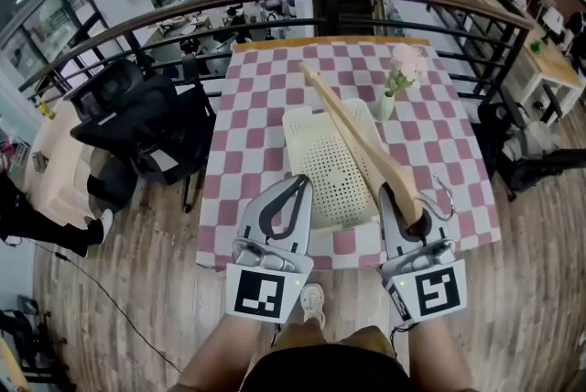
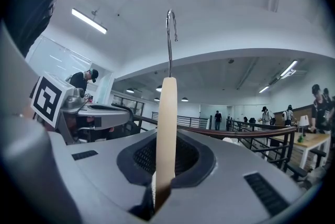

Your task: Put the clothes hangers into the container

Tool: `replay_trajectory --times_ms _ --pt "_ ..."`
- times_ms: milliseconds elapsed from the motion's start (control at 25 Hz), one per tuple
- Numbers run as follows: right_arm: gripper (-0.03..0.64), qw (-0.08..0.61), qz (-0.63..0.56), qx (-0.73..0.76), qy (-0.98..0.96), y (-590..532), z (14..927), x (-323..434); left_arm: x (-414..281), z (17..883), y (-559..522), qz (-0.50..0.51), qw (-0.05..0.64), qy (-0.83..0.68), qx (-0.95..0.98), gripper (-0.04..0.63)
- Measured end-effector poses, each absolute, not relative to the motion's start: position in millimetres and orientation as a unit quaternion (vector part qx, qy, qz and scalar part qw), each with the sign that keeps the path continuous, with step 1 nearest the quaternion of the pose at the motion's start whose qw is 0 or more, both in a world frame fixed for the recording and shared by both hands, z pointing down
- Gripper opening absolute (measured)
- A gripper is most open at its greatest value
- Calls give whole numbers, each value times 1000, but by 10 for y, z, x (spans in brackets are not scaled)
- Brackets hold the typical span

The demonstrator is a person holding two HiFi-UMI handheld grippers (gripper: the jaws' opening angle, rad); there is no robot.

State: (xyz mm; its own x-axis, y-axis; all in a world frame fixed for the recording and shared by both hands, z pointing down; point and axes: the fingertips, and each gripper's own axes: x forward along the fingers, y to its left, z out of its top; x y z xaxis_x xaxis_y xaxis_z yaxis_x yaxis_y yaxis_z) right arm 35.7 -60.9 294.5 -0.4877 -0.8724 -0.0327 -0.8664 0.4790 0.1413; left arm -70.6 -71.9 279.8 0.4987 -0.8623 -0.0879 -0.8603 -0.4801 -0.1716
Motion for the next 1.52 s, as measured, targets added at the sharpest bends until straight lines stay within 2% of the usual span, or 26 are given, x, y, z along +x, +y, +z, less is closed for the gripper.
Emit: replay_trajectory --times_ms 640,1520 --pt "34 40 -75 533 -842 -1160 2944 212 -856 2821 -1282 8 86 464 -882 11" --pt "35 78 -74 529 -842 -1280 3102 243 -851 2866 -1494 13 87 463 -882 11"
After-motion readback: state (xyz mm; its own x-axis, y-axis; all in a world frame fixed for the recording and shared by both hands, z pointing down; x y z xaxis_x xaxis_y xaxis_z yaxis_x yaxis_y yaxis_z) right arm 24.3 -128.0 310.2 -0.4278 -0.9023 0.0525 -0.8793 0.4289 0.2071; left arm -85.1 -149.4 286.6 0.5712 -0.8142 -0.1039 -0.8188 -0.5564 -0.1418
